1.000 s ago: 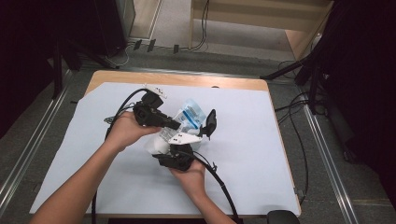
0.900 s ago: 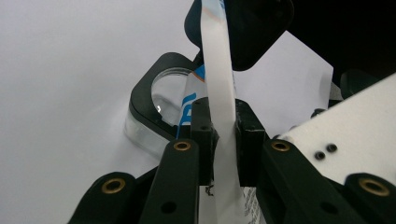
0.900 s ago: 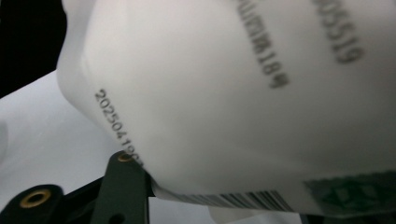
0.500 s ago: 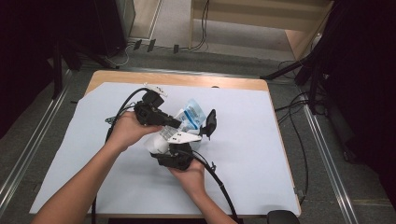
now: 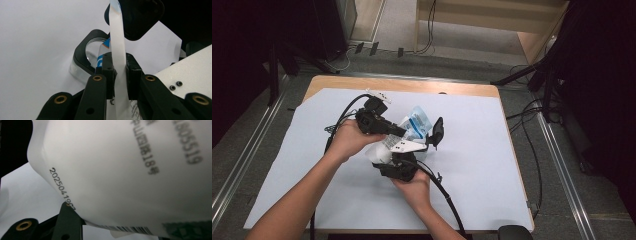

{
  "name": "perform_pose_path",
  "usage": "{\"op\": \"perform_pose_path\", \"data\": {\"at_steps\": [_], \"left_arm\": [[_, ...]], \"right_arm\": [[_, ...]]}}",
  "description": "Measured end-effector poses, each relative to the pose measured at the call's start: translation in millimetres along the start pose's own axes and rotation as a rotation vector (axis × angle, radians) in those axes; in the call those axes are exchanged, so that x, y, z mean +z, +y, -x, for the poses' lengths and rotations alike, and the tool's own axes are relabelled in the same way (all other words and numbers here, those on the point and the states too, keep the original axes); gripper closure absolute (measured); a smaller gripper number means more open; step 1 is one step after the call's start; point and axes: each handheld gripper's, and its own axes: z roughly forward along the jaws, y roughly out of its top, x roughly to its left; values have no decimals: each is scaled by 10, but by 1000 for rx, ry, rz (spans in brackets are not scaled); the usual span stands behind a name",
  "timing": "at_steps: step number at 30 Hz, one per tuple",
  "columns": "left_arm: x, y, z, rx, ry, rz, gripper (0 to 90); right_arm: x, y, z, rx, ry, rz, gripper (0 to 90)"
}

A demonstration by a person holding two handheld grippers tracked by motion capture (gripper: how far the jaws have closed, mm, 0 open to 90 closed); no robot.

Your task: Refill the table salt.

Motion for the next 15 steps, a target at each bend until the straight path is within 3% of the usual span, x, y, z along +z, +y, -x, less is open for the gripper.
{"op": "perform_pose_path", "data": {"at_steps": [4,15], "left_arm": [[2,5,1,0,1,6,817],[31,13,-9,-2,-3,19,823]], "right_arm": [[-1,10,-2,17,15,4,564],[-6,20,5,7,-1,1,557]]}}
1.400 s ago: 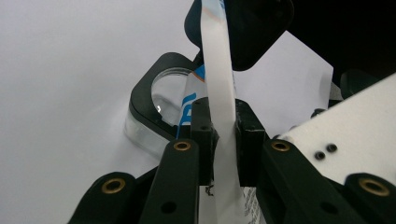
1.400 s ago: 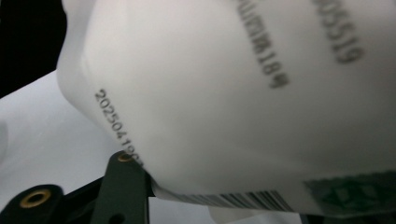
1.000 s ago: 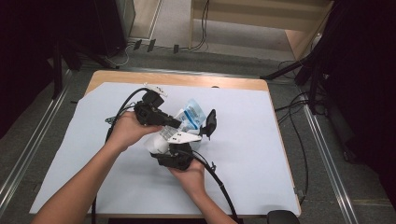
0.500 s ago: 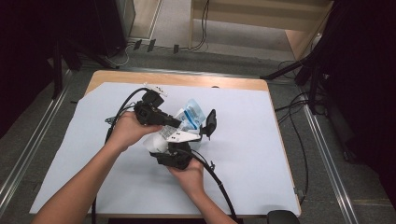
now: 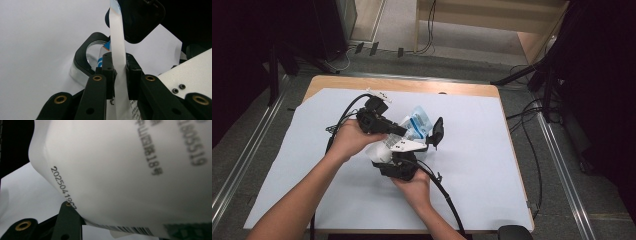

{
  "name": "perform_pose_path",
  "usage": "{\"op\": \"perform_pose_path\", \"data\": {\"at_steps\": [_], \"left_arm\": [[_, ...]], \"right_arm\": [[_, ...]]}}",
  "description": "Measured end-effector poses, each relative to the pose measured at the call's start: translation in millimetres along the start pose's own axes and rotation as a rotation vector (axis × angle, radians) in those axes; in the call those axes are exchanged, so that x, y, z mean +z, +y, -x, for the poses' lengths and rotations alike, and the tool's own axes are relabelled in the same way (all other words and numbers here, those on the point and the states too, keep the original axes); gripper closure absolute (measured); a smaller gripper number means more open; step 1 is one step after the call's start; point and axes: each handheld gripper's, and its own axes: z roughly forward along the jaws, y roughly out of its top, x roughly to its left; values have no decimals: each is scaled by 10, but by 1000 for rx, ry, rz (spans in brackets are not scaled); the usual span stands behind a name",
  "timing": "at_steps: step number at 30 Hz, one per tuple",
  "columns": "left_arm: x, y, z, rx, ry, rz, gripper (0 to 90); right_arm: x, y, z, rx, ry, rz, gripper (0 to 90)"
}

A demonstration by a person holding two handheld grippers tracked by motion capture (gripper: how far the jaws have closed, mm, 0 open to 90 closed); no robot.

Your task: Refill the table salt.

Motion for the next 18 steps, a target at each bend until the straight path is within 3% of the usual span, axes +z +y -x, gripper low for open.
{"op": "perform_pose_path", "data": {"at_steps": [10,18], "left_arm": [[-17,-17,29,13,4,-21,802],[-13,-10,34,11,3,-8,828]], "right_arm": [[1,-6,-4,24,2,9,574],[-8,5,-3,19,6,19,562]]}}
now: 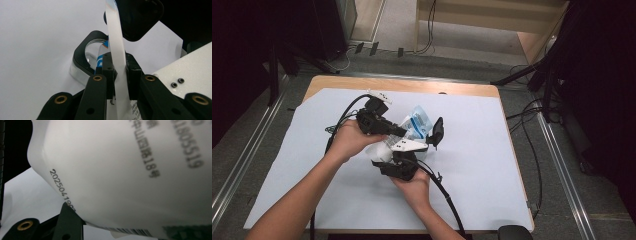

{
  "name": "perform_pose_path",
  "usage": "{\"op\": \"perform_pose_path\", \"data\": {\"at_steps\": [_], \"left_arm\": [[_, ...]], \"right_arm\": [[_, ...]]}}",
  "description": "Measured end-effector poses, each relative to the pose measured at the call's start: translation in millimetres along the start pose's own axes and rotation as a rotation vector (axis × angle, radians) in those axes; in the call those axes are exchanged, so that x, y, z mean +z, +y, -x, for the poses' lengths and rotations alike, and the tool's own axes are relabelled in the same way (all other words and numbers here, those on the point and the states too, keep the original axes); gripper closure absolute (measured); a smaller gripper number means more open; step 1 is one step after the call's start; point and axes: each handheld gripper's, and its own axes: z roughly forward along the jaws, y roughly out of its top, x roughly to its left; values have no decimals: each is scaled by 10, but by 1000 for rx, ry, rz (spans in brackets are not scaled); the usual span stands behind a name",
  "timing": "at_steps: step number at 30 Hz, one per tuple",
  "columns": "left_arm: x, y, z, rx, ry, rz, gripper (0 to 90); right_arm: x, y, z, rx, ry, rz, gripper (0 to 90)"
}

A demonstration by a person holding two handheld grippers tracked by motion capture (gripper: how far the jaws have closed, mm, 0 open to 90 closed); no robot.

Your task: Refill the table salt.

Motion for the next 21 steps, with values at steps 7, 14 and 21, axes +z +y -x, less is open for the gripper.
{"op": "perform_pose_path", "data": {"at_steps": [7,14,21], "left_arm": [[17,9,9,2,7,1,830],[16,7,4,-1,2,1,818],[0,-10,28,2,2,-6,801]], "right_arm": [[-9,2,-3,-14,-4,-6,550],[-12,7,10,7,4,-2,570],[-17,6,3,16,14,2,574]]}}
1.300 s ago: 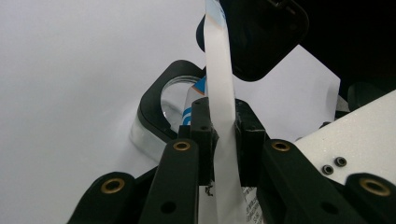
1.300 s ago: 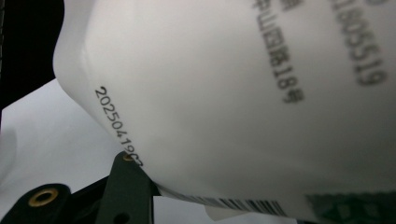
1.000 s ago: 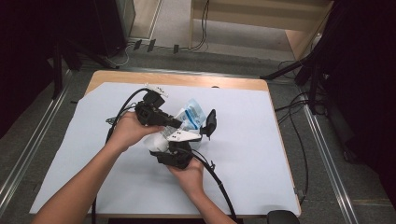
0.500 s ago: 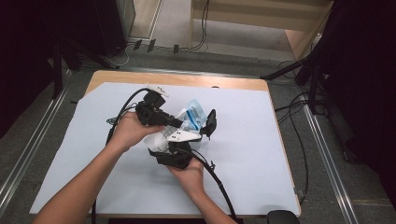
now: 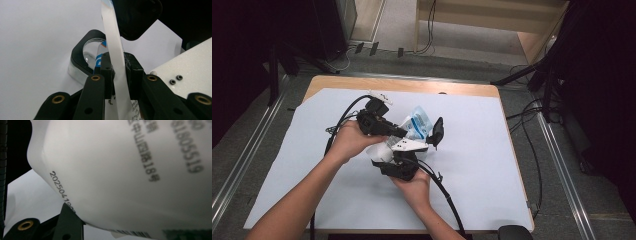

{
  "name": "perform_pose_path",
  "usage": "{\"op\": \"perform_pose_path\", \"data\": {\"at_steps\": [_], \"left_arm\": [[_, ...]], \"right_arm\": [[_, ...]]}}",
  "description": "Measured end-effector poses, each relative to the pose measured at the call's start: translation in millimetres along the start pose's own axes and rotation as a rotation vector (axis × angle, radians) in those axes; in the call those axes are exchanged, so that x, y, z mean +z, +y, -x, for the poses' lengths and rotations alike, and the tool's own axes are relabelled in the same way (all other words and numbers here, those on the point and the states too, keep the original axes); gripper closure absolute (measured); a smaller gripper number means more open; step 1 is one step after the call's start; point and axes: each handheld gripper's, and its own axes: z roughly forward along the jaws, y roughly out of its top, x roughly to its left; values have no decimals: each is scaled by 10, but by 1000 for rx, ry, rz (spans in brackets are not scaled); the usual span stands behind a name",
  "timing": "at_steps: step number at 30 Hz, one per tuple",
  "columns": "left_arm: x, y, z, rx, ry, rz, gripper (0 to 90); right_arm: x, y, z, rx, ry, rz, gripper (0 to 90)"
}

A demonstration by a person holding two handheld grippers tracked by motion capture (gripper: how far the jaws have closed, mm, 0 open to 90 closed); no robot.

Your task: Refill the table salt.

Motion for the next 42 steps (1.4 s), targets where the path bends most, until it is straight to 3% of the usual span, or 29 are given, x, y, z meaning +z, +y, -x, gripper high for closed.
{"op": "perform_pose_path", "data": {"at_steps": [25,42], "left_arm": [[30,29,2,2,8,13,839],[46,31,-2,-3,7,28,839]], "right_arm": [[-14,29,1,-17,0,-1,543],[-12,32,10,13,-3,9,565]]}}
